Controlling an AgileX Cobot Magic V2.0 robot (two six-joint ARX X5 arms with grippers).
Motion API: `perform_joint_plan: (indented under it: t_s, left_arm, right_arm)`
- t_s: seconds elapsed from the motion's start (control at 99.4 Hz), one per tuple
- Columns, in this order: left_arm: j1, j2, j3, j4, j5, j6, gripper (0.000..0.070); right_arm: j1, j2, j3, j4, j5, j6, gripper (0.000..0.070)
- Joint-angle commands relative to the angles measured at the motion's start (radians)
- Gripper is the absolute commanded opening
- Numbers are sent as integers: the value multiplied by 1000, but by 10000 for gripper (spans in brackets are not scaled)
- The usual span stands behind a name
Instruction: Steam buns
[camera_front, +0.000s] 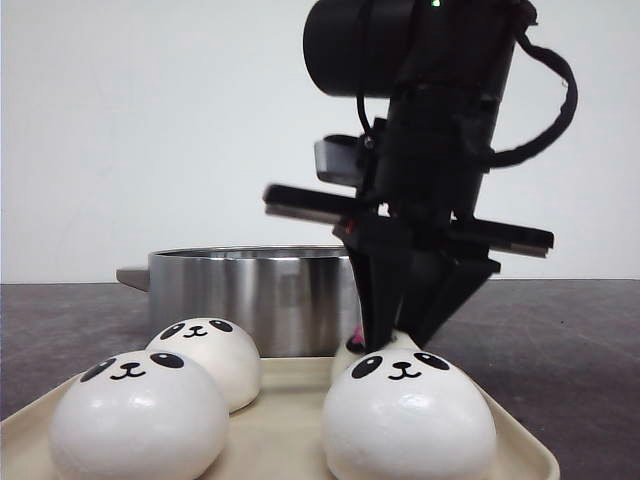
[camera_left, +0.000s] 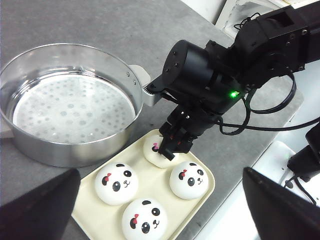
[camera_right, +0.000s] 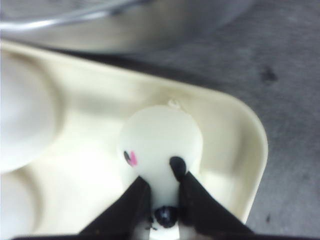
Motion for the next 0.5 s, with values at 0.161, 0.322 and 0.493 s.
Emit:
perform_joint_plan:
  t_s: [0.161,0.322,0.493]
  left_arm:
    - [-6,5,13,13,-6,19,626]
    - [-6,5,13,31,-6,18,626]
    - [-6,5,13,53,-6,16,626]
  right_arm:
    - [76,-182,247,-38,-25,-116,0]
    - [43,-173,440,-30,75,-183,0]
    - [-79,-23,606,-64,26,-218,0]
